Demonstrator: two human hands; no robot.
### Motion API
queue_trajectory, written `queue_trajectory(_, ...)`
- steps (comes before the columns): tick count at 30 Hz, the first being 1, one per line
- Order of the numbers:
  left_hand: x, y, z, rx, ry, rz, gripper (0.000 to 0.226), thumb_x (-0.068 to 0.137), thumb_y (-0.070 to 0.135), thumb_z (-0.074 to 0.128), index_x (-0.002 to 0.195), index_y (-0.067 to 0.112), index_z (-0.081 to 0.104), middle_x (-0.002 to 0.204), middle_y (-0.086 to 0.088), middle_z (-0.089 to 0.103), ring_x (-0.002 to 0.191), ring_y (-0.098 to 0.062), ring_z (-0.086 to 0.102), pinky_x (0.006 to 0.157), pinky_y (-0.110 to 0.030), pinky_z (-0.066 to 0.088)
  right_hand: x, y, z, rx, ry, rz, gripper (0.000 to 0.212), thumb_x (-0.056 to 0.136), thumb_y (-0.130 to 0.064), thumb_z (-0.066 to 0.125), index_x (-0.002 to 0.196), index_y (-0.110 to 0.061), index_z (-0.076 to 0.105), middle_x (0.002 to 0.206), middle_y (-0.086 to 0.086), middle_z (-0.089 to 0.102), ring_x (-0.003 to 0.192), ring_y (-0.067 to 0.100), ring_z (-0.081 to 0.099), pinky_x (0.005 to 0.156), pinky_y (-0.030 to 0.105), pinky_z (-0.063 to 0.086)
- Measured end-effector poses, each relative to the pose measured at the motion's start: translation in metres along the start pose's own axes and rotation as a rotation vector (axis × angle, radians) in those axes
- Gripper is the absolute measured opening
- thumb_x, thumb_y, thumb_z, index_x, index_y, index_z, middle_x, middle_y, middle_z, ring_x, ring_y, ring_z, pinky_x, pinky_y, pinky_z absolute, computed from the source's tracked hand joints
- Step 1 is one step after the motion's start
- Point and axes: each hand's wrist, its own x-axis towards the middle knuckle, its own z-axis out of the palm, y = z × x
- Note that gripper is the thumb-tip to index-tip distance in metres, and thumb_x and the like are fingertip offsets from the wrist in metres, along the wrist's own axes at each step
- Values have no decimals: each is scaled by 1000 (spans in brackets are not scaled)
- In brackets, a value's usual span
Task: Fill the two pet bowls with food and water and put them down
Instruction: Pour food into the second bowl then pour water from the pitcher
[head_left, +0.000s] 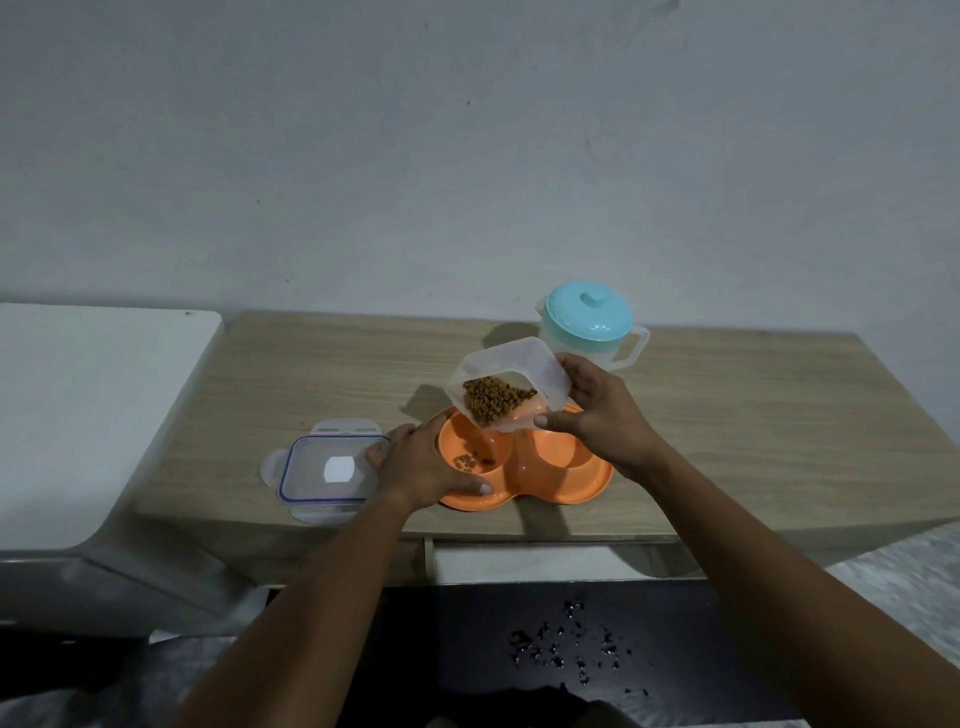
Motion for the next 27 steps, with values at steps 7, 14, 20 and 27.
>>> queue_trajectory(7, 0, 1, -1, -13, -3, 8, 114, 35, 73, 81, 138, 45, 40, 128, 3, 55, 133, -24, 35, 105, -50, 37, -1, 1, 0, 20, -2, 16, 74, 70, 5, 87, 136, -10, 57, 132, 3, 66, 126, 16, 61, 107, 37, 52)
queue_trajectory(14, 0, -1, 1, -3, 3, 11, 113, 32, 77, 79, 135, 48, 41, 128, 7, 58, 132, -23, 37, 106, -51, 36, -1, -1, 1, 35, 4, 22, 72, 70, 6, 86, 135, -9, 58, 131, 4, 67, 125, 17, 62, 107, 39, 52)
queue_trajectory(20, 2, -1, 3, 5, 10, -4, 119, 29, 79, 77, 137, 49, 39, 131, 7, 56, 133, -22, 35, 106, -52, 35, -1, -1, 1, 61, 16, 18, 71, 71, 7, 86, 135, -8, 58, 132, 4, 67, 125, 18, 62, 107, 40, 52)
queue_trajectory(27, 0, 0, 1, -3, 10, 13, 118, 33, 74, 79, 140, 45, 38, 132, 5, 55, 133, -23, 34, 106, -50, 35, 0, -3, -1, 38, 10, 8, 72, 71, 5, 86, 135, -11, 58, 132, 3, 66, 127, 18, 61, 108, 43, 51)
